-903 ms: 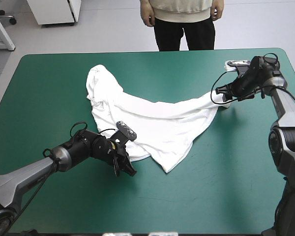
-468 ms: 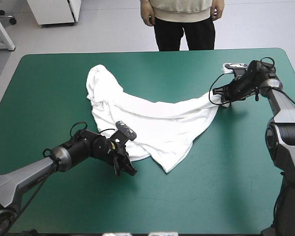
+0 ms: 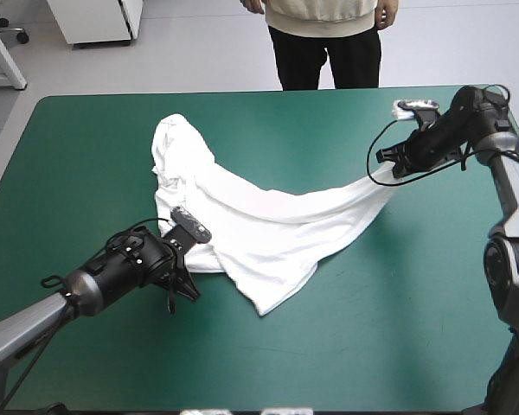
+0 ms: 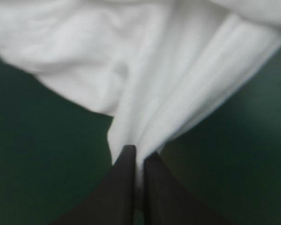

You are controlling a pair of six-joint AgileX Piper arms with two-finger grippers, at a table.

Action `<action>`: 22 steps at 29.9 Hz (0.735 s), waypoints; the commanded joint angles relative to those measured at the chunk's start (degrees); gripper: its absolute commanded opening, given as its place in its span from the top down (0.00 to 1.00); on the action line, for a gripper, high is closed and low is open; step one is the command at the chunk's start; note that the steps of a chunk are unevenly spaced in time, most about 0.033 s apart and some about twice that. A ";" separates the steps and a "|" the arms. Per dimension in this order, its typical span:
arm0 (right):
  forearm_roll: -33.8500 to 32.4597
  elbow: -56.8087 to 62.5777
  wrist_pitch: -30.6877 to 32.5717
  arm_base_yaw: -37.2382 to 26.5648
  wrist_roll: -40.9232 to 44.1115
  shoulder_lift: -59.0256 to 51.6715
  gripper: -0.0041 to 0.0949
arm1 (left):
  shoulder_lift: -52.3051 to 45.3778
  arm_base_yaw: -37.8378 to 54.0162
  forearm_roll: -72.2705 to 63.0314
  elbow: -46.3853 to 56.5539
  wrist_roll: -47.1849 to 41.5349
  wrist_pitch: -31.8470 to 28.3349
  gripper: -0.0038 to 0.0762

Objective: Fold the cloth

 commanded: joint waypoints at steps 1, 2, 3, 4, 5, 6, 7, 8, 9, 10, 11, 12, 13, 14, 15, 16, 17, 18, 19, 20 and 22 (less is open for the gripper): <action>6.45 -1.66 2.01 -0.28 -2.69 -12.24 0.97 | -6.18 2.37 10.33 -5.04 -4.06 1.78 0.96; 8.25 -1.77 2.01 -0.28 -3.48 -14.68 0.97 | -7.22 3.35 10.52 -6.37 -3.60 1.65 0.96; 10.36 -2.02 2.01 -0.28 -3.95 -17.14 0.97 | -8.14 4.55 10.52 -8.29 -2.70 1.42 0.96; 12.61 -2.25 2.01 -0.28 -4.73 -19.50 0.97 | -8.88 5.56 10.52 -10.54 -1.78 1.42 0.96; 15.12 -2.50 2.01 -0.28 -5.64 -21.41 0.97 | -9.32 6.43 10.52 -12.56 -0.51 1.42 0.96; 17.25 -3.04 2.01 -0.28 -6.24 -23.52 0.97 | -9.82 7.09 10.52 -15.40 0.61 1.42 0.96; 18.77 -3.84 1.90 -0.28 -6.47 -25.57 0.97 | -10.31 7.59 10.52 -18.52 1.89 1.42 0.96; 19.92 -4.63 1.63 -0.28 -6.98 -27.10 0.97 | -10.44 7.85 10.53 -21.89 2.91 1.70 0.96; 21.15 -5.78 1.13 -0.28 -7.43 -28.80 0.97 | -10.52 7.97 10.53 -25.62 4.29 2.39 0.96; 22.20 -7.10 0.57 -0.28 -7.53 -30.41 0.97 | -10.52 7.97 10.53 -29.59 5.89 3.52 0.96; 22.92 -8.71 0.12 -0.28 -7.66 -31.58 0.97 | -10.52 7.97 10.53 -32.91 7.04 4.34 0.96; 23.34 -10.57 -0.34 -0.28 -7.83 -32.80 0.97 | -10.52 7.97 10.28 -37.14 8.51 5.15 0.96; 23.34 -12.58 -0.76 -0.28 -7.92 -33.92 0.97 | -10.52 7.97 10.00 -41.40 9.98 5.94 0.96; 23.34 -14.25 -0.99 -0.28 -7.92 -34.86 0.97 | -10.52 7.97 9.85 -44.81 11.01 6.48 0.96; 23.34 -16.42 -1.12 -0.28 -7.92 -35.69 0.97 | -10.52 7.97 9.62 -49.01 11.66 6.70 0.96; 23.34 -18.58 -1.23 -0.28 -7.92 -36.43 0.97 | -10.52 7.97 9.48 -53.08 12.65 6.98 0.96; 23.34 -20.32 -1.34 -0.28 -7.92 -36.94 0.97 | -10.52 7.97 9.39 -57.10 13.26 7.22 0.96; 23.21 -22.47 -1.26 -0.28 -7.92 -37.41 0.97 | -10.41 7.97 8.58 -61.01 14.72 7.48 0.96; 23.10 -24.59 -1.26 -0.28 -7.92 -37.86 0.97 | -10.41 7.97 7.32 -64.79 15.67 7.78 0.96; 22.83 -26.72 -1.26 -0.28 -7.92 -38.45 0.97 | -10.41 7.97 5.69 -68.41 17.08 8.16 0.96; 22.18 -30.36 -1.75 -0.28 -7.92 -38.95 0.97 | -10.41 7.97 2.92 -74.24 19.07 8.75 0.96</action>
